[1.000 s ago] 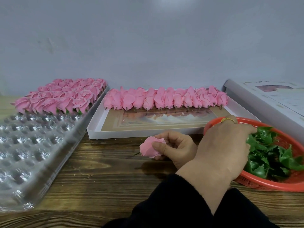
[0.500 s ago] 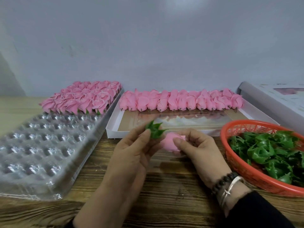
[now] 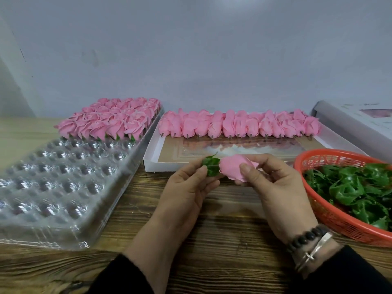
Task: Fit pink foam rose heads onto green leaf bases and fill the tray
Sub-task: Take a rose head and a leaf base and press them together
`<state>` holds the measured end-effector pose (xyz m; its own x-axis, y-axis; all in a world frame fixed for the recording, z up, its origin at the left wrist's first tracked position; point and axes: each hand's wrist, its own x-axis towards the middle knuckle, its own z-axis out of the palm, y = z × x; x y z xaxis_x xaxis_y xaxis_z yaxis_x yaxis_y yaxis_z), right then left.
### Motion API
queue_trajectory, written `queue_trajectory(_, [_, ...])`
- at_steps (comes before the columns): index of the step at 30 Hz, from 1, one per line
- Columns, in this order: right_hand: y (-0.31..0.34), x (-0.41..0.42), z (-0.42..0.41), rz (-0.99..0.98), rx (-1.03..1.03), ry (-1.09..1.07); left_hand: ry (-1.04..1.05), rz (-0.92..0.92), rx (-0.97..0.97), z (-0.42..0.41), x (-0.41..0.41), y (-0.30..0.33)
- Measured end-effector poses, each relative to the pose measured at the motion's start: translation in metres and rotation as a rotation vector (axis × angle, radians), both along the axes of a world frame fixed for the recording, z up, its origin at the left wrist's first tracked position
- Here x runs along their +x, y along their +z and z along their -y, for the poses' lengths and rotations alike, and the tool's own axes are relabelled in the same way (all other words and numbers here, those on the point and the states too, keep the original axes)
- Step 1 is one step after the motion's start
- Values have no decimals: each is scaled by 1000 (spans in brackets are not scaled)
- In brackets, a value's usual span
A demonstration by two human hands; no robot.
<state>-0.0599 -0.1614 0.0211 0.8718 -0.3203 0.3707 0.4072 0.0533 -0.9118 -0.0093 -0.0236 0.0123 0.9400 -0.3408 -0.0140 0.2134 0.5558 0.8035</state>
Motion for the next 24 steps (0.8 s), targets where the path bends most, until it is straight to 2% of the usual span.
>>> queue_trajectory(14, [-3,2,-1,51,-392,-193,-44,162,222,2,-8,-1])
queue_trajectory(24, [-5,3,0,65,-480,-198,-65,163,238,4,-10,0])
